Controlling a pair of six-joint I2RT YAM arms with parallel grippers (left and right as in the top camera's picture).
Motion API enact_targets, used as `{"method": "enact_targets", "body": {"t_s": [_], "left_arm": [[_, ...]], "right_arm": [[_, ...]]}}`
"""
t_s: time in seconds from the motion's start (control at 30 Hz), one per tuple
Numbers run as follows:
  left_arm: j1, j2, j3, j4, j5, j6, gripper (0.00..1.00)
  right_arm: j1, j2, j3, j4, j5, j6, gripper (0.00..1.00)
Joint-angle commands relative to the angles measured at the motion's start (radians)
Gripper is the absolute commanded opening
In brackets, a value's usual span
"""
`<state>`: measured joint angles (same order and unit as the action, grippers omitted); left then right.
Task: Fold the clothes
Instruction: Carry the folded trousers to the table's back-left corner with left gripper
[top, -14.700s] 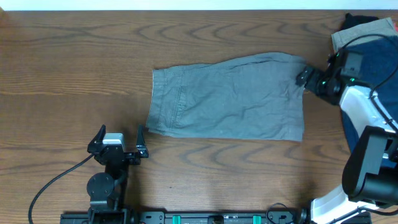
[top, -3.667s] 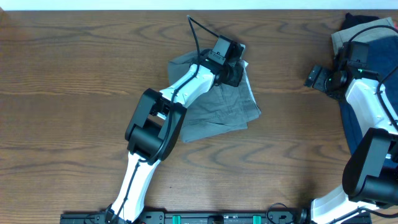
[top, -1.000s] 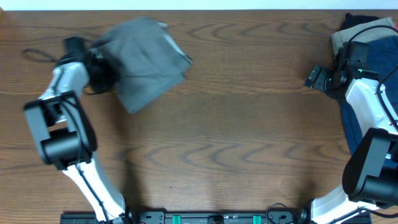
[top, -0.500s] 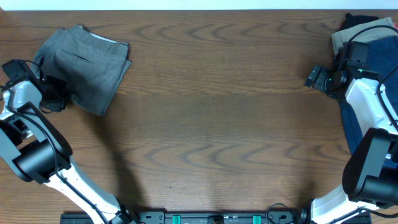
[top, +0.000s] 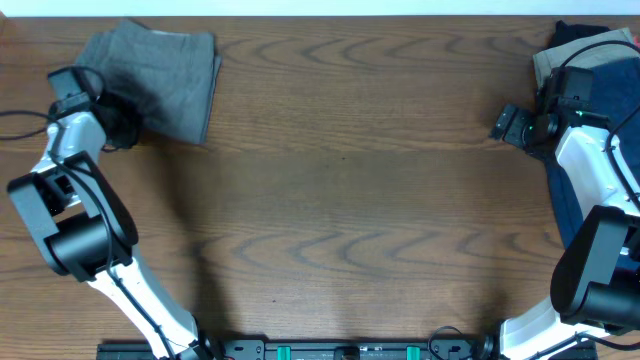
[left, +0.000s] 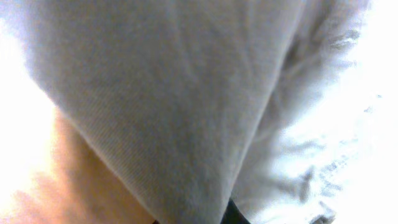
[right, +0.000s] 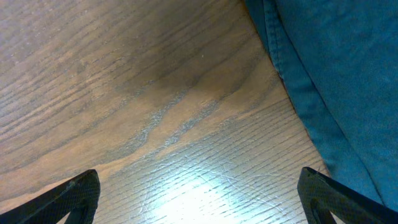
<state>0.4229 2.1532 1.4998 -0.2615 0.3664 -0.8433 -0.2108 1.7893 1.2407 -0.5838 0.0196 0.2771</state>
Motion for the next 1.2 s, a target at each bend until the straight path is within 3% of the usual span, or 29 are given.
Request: {"method": "enact_targets", "body": {"t_s": [0.0, 0.07, 0.53, 0.57, 0.63, 0.7, 1.03, 1.17], "left_arm": [[-0.011, 0.026, 0.002, 0.058, -0.02, -0.09, 0.06], [-0.022, 0.038, 0.002, 0.1, -0.02, -0.144, 0.06], [-0.055, 0.15, 0.002, 0.233, -0.008, -0.136, 0.07], [-0.055, 0.15, 0.002, 0.233, -0.008, -0.115, 0.14], [-0.055, 0.149, 0.002, 0.233, -0.008, -0.06, 0.4], [-0.053, 0.148, 0.002, 0.224, -0.003, -0.018, 0.45], [-0.037, 0.079, 0.003, 0.034, 0.005, 0.053, 0.54], [-0.03, 0.009, 0.003, -0.098, -0.074, 0.093, 0.55]], "right_arm": [[-0.005, 0.008, 0.01, 0.0, 0.009, -0.009, 0.99], [-0.005, 0.008, 0.01, 0.0, 0.009, -0.009, 0.99], [-0.005, 0.008, 0.01, 0.0, 0.009, -0.009, 0.99], [-0.005, 0.008, 0.01, 0.0, 0.009, -0.009, 0.99], [-0.005, 0.008, 0.01, 0.0, 0.01, -0.009, 0.99], [-0.005, 0.008, 0.01, 0.0, 0.009, -0.009, 0.99], [-0.005, 0.008, 0.01, 0.0, 0.009, -0.009, 0.99], [-0.005, 0.008, 0.01, 0.0, 0.009, -0.009, 0.99]]}}
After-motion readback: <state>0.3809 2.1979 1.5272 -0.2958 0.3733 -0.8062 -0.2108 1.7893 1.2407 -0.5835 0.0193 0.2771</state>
